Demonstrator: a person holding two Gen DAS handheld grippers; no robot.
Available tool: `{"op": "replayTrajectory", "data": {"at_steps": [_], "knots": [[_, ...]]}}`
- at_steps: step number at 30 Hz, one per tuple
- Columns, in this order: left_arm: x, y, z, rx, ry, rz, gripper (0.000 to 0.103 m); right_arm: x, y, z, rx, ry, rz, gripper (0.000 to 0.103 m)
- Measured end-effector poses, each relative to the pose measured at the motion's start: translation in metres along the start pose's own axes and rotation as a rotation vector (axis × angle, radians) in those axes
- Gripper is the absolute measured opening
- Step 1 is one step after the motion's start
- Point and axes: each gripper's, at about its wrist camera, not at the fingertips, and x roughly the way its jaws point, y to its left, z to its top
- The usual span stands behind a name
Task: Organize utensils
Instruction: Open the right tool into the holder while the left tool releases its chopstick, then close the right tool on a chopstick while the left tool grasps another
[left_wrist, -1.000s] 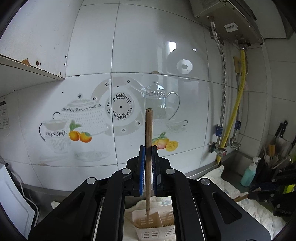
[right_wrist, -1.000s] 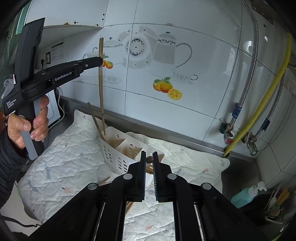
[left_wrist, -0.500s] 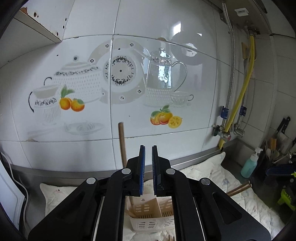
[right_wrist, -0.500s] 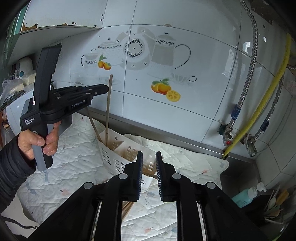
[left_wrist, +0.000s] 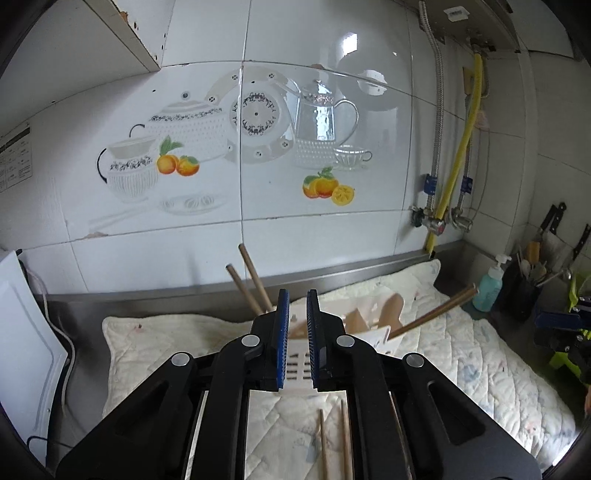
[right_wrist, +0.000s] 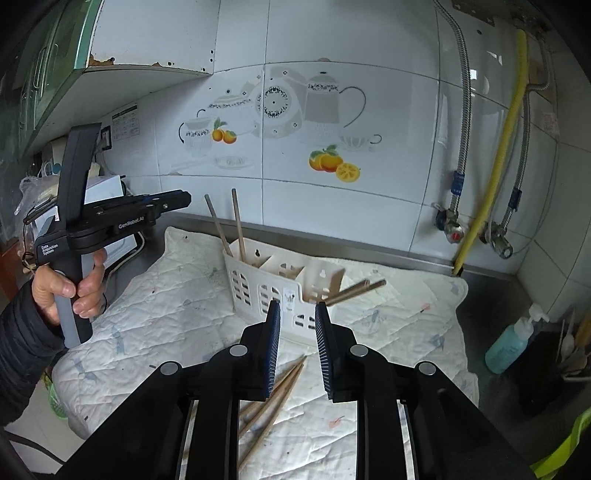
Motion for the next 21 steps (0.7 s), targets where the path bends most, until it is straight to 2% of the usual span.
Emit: {"op": "replayTrajectory", "data": {"at_steps": [11,14,18,21], "knots": [[-0.028,-0.001,-0.104,0.012,0.182,0.016,0.012,0.004,0.033,-0.098,0.064,0.052,-0.054,0.026],[-0.029,-0.005,-0.132,0.011,0.24,-0.003,0.016,0.01,0.039,-0.12,0.116,0.075,-0.027,0.026],[-0.03,-0.009,-0.164,0.0,0.301,-0.026,0.016,0.016,0.051,-0.145,0.127,0.101,-0.057,0.026],[-0.028,-0.013,-0.184,-0.012,0.342,-0.032,0.018,0.023,0.055,-0.165,0.16,0.136,-0.043,0.026]]}}
